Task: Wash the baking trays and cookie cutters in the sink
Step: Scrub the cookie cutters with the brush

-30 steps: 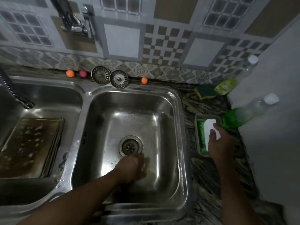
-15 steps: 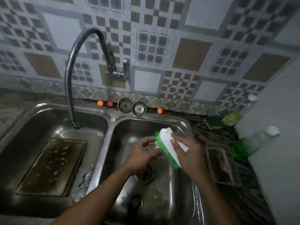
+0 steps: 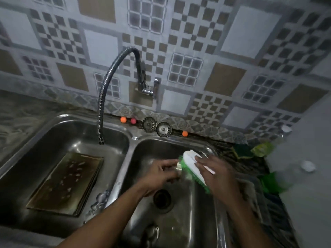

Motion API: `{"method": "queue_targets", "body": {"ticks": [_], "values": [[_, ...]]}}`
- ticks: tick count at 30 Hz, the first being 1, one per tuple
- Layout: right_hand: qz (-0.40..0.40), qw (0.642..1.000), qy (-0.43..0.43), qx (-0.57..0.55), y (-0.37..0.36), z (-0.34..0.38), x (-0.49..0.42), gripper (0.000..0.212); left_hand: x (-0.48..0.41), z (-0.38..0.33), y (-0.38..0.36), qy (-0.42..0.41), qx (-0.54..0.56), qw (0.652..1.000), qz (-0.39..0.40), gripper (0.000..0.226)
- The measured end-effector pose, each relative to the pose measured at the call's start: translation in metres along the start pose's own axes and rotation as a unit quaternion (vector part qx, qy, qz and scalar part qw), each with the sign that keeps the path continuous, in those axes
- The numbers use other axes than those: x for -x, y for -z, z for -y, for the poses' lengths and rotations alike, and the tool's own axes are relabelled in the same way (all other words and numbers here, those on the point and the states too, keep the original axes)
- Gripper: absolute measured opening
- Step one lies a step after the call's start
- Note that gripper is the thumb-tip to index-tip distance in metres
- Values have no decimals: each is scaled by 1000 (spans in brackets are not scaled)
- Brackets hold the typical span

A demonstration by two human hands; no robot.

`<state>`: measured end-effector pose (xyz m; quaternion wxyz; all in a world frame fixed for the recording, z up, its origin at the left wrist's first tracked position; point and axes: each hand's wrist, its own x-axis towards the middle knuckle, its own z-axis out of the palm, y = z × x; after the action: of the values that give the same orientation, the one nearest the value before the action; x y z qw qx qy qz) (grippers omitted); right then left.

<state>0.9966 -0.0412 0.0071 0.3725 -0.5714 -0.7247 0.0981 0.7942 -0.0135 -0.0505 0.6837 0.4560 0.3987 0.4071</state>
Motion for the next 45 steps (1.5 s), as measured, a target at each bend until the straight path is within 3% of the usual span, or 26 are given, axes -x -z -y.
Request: {"method": "queue_targets", "body": {"ticks": [4,8,13,16,19,22,31,35,41,45], "values": [[39,999,36,5,-3,13,1,23,-3,-4,3,-7,-62,998,30,30],[49,997,57,22,7,6,4,24,1,-8,13,41,-5,999,36,37],[45,997,69,15,0,20,5,24,1,-11,9,45,-31,996,69,31],[16,999,32,-6,1,12,8,23,3,-11,9,61,73,995,24,36],[-30,998,-15,-46,-6,7,11,20,6,-8,9,86,190,977,40,42],[-40,997,-26,-67,-19,20,13,22,4,-9,1,83,223,970,56,43],[-73,997,-24,-30,-20,22,16,27,5,-13,-7,84,318,943,-47,43],[-40,999,-5,-11,-21,25,23,23,5,-14,-6,56,257,961,-87,41],[-65,993,-24,100,-34,18,14,26,5,-11,-16,-1,171,978,-123,42],[-94,992,-34,72,-35,17,18,26,4,-13,-14,-7,160,975,-154,34]]}}
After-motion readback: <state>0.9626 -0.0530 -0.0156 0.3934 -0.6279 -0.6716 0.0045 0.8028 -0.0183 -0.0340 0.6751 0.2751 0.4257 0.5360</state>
